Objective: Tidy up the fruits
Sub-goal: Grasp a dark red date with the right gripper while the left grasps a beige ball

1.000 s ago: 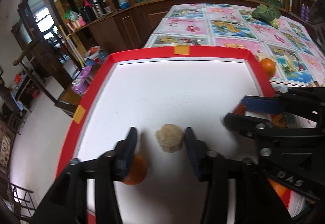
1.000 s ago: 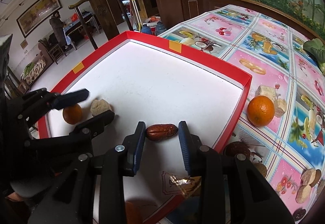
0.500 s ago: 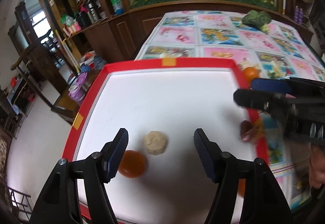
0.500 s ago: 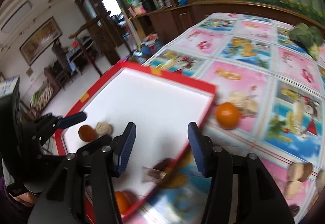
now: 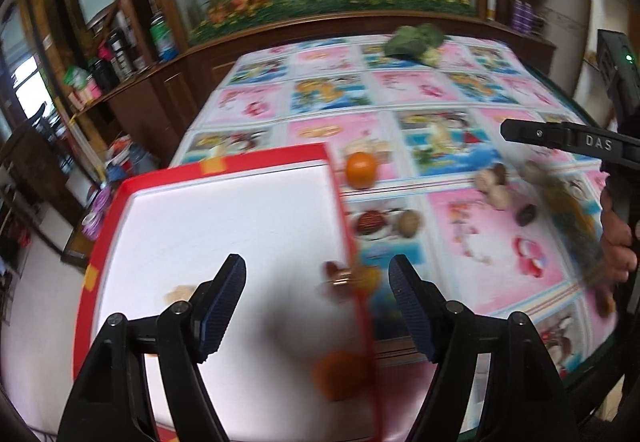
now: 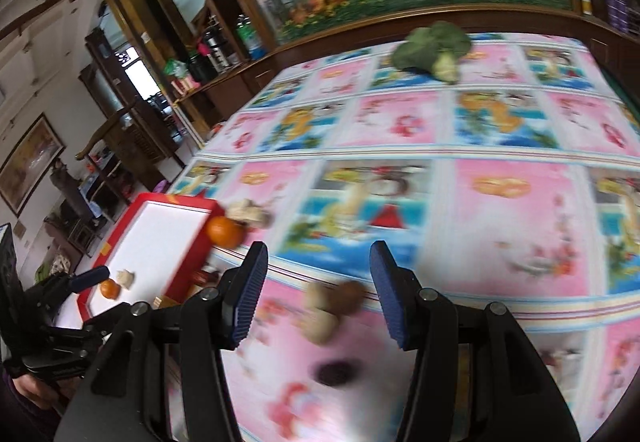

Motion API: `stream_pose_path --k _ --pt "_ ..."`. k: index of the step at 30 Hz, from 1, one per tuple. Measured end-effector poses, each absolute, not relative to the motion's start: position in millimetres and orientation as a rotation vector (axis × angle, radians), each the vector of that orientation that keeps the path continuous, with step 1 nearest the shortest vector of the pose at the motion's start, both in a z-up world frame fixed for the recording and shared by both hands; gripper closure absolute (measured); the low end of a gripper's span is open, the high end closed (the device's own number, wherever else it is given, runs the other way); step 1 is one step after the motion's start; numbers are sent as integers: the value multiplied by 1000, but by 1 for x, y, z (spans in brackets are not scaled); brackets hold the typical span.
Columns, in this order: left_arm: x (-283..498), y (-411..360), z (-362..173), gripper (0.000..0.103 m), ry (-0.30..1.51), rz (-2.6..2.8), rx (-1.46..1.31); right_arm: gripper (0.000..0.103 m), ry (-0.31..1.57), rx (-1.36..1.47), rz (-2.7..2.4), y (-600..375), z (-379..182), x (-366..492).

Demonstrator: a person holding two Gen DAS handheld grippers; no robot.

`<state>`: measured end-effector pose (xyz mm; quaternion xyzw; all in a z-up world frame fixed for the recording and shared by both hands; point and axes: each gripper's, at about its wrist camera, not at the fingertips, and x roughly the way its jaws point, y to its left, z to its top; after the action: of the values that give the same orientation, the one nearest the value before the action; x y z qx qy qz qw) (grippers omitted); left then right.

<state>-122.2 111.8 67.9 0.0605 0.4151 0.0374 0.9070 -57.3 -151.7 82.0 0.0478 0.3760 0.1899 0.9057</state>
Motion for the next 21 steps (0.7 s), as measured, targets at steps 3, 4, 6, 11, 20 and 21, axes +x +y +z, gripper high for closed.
stream_pose_path --k 3,4,6,11,20,21 --pt "-116 89 65 29 869 25 153 48 791 59 401 -164 81 -63" --pt "-115 85 65 29 872 14 159 48 803 27 420 -164 80 -66" --pt "-111 74 64 29 875 -2 178 48 823 -19 457 -163 77 -71" --pt "-100 65 64 29 883 -4 181 48 878 -166 549 -142 60 -86" --pt "-89 48 63 29 889 -46 180 61 941 -261 528 -132 40 -86" --pt "-88 46 62 29 892 -51 181 63 943 -266 525 -131 39 -87"
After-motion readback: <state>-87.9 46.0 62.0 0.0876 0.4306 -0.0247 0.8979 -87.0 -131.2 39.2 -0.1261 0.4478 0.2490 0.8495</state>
